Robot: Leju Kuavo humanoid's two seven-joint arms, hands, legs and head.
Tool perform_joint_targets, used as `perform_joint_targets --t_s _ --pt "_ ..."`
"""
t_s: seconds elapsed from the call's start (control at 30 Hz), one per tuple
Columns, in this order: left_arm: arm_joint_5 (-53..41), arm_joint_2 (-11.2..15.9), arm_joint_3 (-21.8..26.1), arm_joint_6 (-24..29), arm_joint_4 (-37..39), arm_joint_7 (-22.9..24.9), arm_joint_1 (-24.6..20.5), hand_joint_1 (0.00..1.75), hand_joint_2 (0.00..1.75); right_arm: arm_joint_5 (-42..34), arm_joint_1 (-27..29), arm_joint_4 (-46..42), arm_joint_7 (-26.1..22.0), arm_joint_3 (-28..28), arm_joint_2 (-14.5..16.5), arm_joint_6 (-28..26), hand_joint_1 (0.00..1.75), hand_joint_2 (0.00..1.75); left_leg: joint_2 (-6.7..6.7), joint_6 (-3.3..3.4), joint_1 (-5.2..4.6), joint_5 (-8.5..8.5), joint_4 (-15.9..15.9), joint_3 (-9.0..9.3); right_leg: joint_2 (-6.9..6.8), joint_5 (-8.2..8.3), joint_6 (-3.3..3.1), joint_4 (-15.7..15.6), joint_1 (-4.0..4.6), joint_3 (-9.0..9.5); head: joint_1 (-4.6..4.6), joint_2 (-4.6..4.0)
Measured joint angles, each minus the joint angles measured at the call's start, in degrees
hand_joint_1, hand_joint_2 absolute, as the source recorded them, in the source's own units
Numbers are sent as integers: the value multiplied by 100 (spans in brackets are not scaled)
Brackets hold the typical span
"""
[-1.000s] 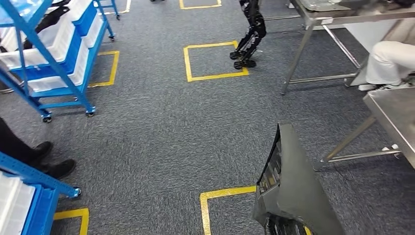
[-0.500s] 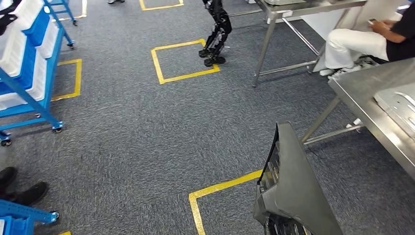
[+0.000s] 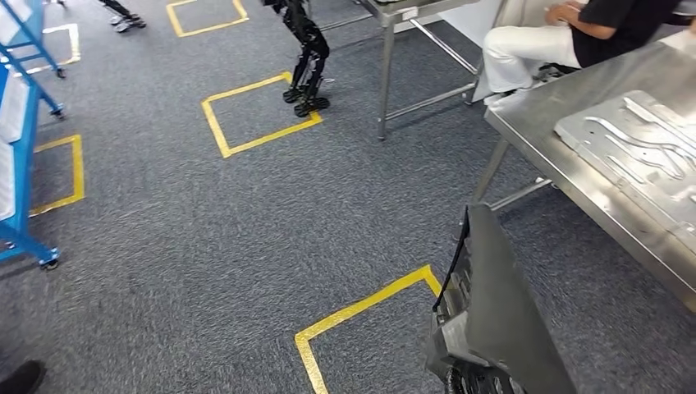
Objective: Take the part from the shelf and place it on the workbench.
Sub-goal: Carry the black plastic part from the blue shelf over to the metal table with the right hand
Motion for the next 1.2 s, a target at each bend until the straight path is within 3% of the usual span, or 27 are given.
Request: perform_joint_targets --t_s 0.03,0.07,0.13,0.2,0.27,0.33,0.4,0.47,0.5,0.53,0.57,0.63,0.7,0.77,0.8,0.87,0.93,1.0,1.03,1.07,1.13,1.2 --pt "0 0 0 1 0 0 6 0 0 0 3 1 1 -1 0 0 175 175 -12 8 0 155 -110 20 84 -7 4 14 1 6 0 1" --pt "0 0 0 1 0 0 7 0 0 -1 5 0 1 0 0 0 175 175 -50 22 1 387 -420 133 165 -16 14 29 -1 13 1 1" --pt "-1 2 0 0 0 -1 6 0 0 -9 5 -3 6 2 1 0 175 175 -297 64 9 730 -1146 417 307 -37 50 72 -6 7 1 1" --pt "-4 4 1 -1 0 1 3 0 0 -18 10 -21 23 6 4 -1 175 175 -486 100 -1 797 -1461 539 433 -33 114 102 -23 -38 1 0" --pt "-13 1 2 -1 0 3 -8 0 0 -22 30 -52 57 10 7 -7 175 175 -408 150 -7 814 -1499 553 536 -7 191 92 -37 -73 -2 0" --pt "-23 -4 2 -3 0 4 -17 0 0 -27 54 -86 95 11 5 -19 175 175 -266 234 17 858 -1572 584 327 -95 245 210 -19 -135 9 0" --pt "-27 -3 5 -8 0 6 -6 0 0 -30 56 -115 116 11 3 -27 175 175 -108 295 23 880 -1620 597 -19 -401 284 729 -17 -385 25 0" --pt "-30 -1 9 -13 0 8 13 0 0 -30 55 -126 125 12 1 -34 175 175 61 310 15 869 -1620 593 -132 -694 328 1420 -53 -728 31 -1" --pt "-33 0 10 -16 0 9 16 0 0 -30 64 -126 129 10 1 -41 175 175 144 308 14 860 -1619 597 -151 -709 349 1587 -73 -810 31 -1" --pt "-35 0 10 -19 0 9 15 0 0 -30 73 -126 132 7 0 -46 175 175 220 301 15 849 -1619 607 -174 -615 365 1541 -89 -783 31 -1" --pt "-39 0 11 -23 0 9 10 0 0 -30 80 -128 137 3 0 -53 175 175 288 287 16 835 -1618 625 -219 -433 371 1274 -102 -641 31 -1" --pt "-48 -1 10 -32 0 7 2 0 0 -31 79 -138 149 -1 0 -62 175 175 406 238 4 796 -1612 672 -440 -98 349 488 -82 -225 32 -1" --pt "-63 -1 11 -37 0 7 -7 0 0 -31 82 -160 173 0 -1 -73 175 175 508 173 -19 756 -1612 704 -589 -12 303 63 -33 -15 28 0" --pt "-72 0 13 -37 0 8 -37 0 0 -33 97 -180 196 -2 -2 -81 175 175 618 108 -27 738 -1632 753 -506 -26 247 21 -4 -19 25 0" --pt "-73 1 14 -37 0 8 -55 0 0 -34 107 -191 200 -2 -2 -83 175 175 605 76 -17 710 -1617 776 -444 -11 212 -6 -14 -10 26 -1" --pt "-75 1 15 -37 0 5 -72 0 0 -36 109 -210 205 2 -1 -83 175 175 372 25 7 507 -1337 680 -324 29 134 -68 -50 18 25 1" --pt "-79 2 17 -37 0 4 -54 0 0 -38 101 -220 207 7 0 -83 175 175 83 2 21 150 -641 343 -201 41 89 -84 -61 27 20 1" --pt "-84 7 22 -35 0 11 -26 0 0 -39 102 -220 217 8 0 -83 175 175 7 -7 22 -7 -48 17 -51 34 75 -66 -47 27 18 -1" --pt "-85 9 25 -33 0 14 -18 0 0 -41 104 -220 224 8 0 -83 175 175 -4 -1 21 88 -30 -29 32 27 75 -51 -42 28 18 -1" --pt "-87 12 28 -32 0 16 -15 0 0 -43 106 -220 232 9 0 -84 175 175 -23 11 21 284 -229 25 115 17 81 -31 -39 30 18 -1" --pt "-92 17 39 -31 0 17 -20 0 0 -49 106 -220 239 11 0 -85 175 175 -197 54 24 705 -960 296 262 -12 111 22 -33 25 19 1" --pt "-98 21 57 -31 0 20 -28 0 0 -54 103 -221 242 18 -1 -86 175 175 -386 92 21 841 -1407 465 382 -31 167 67 -35 -6 19 1"
